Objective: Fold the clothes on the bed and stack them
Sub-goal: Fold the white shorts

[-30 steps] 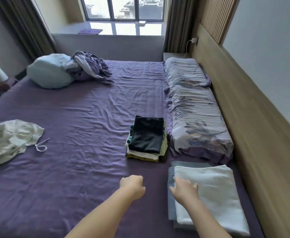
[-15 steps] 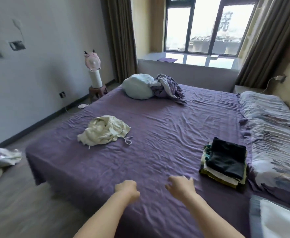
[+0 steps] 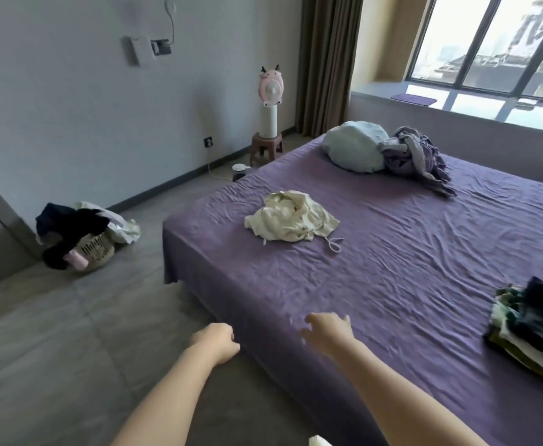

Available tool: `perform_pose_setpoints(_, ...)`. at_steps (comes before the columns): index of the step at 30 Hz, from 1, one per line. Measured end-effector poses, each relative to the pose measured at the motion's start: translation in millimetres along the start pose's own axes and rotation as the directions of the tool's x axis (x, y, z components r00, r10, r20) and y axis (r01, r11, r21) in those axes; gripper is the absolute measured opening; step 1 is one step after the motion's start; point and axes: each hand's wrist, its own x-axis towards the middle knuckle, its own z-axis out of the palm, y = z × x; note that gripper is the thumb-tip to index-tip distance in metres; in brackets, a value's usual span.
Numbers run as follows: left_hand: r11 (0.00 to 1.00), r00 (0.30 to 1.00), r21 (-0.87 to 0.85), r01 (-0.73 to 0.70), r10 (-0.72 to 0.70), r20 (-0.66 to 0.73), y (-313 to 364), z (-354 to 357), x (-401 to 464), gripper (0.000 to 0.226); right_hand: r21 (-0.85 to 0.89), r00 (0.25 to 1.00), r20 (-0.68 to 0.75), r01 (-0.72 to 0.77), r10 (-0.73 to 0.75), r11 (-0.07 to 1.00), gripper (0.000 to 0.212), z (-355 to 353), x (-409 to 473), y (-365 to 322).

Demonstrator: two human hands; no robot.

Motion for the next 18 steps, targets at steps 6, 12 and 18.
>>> perform_pose_setpoints(6, 0.996, 0.998, -0.065, 0.058, -0.058, -0.001, -35, -9, 43, 0.032, -0.103, 0.997, 0.015, 0.077, -0.076, 0.992, 0.033, -17, 53, -37)
perform_pose_setpoints(12, 0.996, 0.997, -0.057, 0.072, -0.073, -0.003, -37, -52, 120, 0.032, -0.083, 0.996, 0.011, 0.086, -0.085, 0.993, 0.035, -51, 142, -43)
perform_pose_setpoints(18, 0.998, 0.999, -0.051, 0.028, -0.03, -0.037, -13, -122, 208, 0.035, -0.077, 0.997, -0.047, 0.061, -0.064, 0.995, 0.031, -110, 239, -41)
